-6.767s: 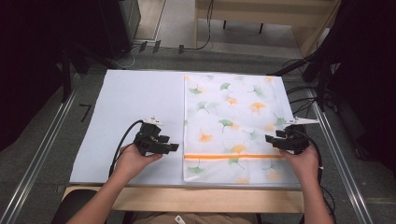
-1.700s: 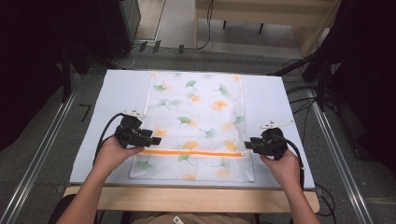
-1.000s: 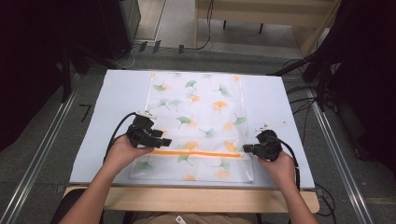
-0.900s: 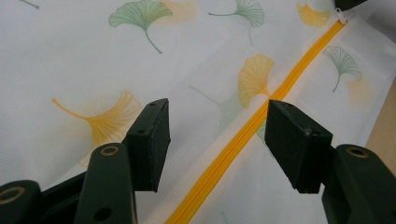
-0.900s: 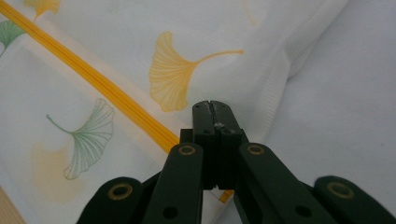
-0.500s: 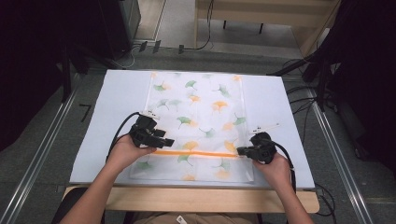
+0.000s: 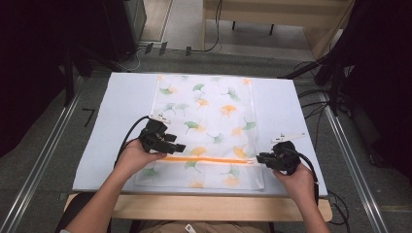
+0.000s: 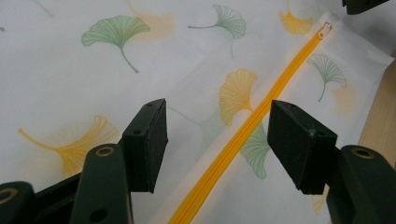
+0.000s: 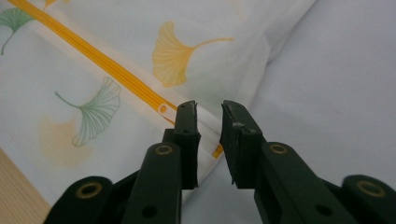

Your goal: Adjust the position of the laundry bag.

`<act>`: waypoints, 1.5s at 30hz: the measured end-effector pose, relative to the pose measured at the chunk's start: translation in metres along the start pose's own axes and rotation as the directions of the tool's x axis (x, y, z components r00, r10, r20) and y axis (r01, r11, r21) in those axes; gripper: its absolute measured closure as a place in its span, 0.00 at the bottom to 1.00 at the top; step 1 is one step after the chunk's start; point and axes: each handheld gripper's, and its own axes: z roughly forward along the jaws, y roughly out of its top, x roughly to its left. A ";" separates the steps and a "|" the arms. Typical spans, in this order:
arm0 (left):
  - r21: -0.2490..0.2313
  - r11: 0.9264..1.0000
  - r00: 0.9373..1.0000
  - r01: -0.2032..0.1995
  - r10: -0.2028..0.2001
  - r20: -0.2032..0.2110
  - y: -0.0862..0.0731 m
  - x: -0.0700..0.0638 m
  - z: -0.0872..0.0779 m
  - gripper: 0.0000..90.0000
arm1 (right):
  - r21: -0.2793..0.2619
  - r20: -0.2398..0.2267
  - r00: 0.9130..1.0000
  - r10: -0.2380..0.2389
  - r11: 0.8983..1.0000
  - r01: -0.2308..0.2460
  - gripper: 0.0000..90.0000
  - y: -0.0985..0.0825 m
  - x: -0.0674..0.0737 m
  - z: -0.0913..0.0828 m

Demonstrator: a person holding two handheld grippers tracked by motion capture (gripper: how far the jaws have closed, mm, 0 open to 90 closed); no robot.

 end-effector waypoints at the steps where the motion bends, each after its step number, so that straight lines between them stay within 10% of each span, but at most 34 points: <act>1: -0.003 1.000 1.000 -0.003 0.003 0.000 0.001 -0.001 0.001 0.43 | 0.003 0.000 1.000 0.000 1.000 0.000 0.84 -0.001 0.000 0.000; 19: -0.011 1.000 0.998 -0.023 0.024 0.051 0.014 -0.014 0.019 0.40 | 0.032 0.046 0.992 -0.118 0.993 0.117 0.61 -0.017 0.002 0.013; 32: -0.016 0.999 0.997 -0.033 0.034 0.069 0.016 -0.022 0.027 0.39 | 0.036 0.080 0.988 -0.131 0.991 0.129 0.81 -0.011 0.013 0.020; 45: -0.025 0.995 0.990 -0.098 0.100 0.096 0.017 -0.041 0.041 0.49 | 0.054 -0.005 1.000 -0.030 0.998 0.031 0.95 -0.004 0.006 0.019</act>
